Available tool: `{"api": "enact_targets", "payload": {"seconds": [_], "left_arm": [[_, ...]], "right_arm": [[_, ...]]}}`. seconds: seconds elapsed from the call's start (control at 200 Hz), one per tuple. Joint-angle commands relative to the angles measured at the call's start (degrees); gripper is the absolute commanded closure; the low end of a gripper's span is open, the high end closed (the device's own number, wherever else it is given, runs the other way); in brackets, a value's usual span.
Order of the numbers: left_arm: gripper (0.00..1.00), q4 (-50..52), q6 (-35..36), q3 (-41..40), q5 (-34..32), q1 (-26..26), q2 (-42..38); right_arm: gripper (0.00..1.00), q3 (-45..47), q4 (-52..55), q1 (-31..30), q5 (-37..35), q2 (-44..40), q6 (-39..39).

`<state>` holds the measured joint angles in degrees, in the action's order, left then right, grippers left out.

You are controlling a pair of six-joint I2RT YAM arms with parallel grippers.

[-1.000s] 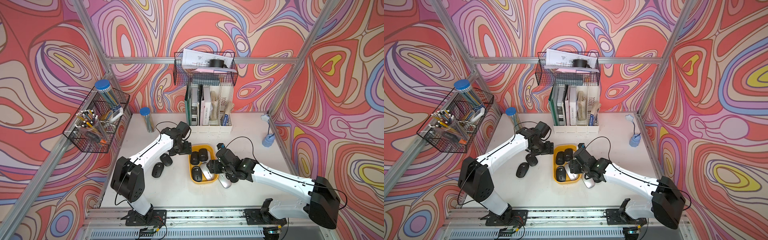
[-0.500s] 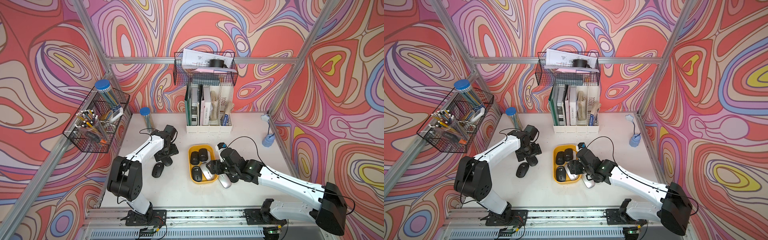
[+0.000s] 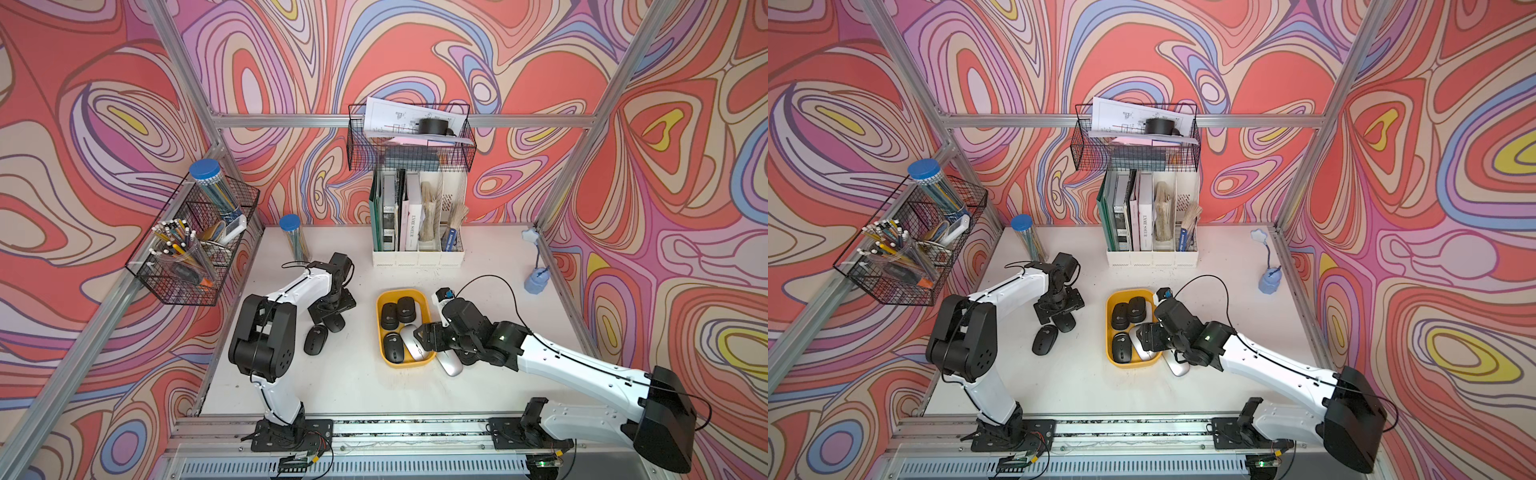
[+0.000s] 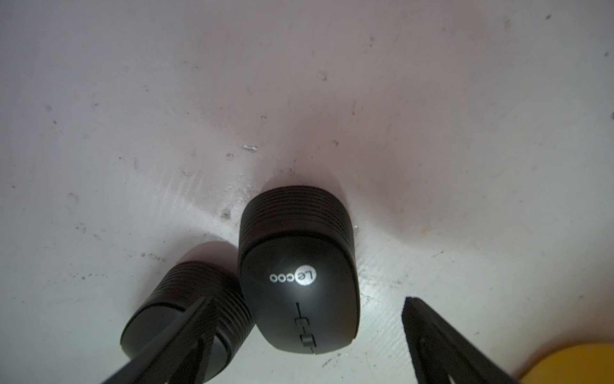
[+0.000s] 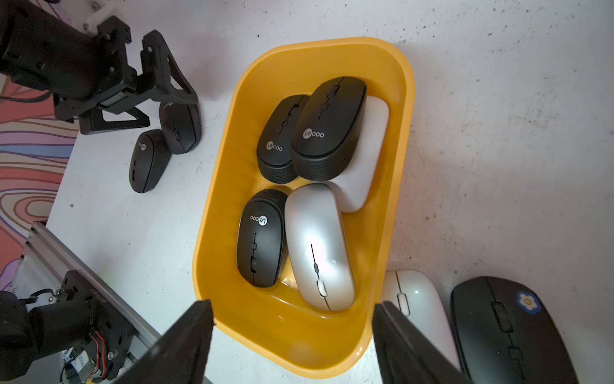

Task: Put the mouse in the storage box
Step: Pick up the mouse from the center of the board.

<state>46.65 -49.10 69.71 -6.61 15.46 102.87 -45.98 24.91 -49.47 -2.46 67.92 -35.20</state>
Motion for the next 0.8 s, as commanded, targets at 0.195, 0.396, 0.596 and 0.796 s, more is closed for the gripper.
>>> {"api": "enact_targets", "payload": {"seconds": [0.195,0.396,0.596,0.796], "left_arm": [[0.08,-2.77,0.38,0.24,1.13,-0.97,4.55],[0.11,-3.63,1.33,0.75,1.72,-1.02,6.54],[0.18,-4.83,1.99,0.55,4.8,-0.97,7.52],[0.25,-7.89,3.39,-2.32,8.76,-0.65,7.12]], "right_arm": [[0.23,0.58,1.46,-0.09,-0.97,-0.7,-0.16],[0.24,0.84,1.88,-0.15,-1.8,-0.6,-0.9],[0.25,0.13,2.68,-0.04,-2.4,-0.76,-1.39],[0.27,0.93,-2.64,-0.46,3.04,2.55,-1.24]]}}
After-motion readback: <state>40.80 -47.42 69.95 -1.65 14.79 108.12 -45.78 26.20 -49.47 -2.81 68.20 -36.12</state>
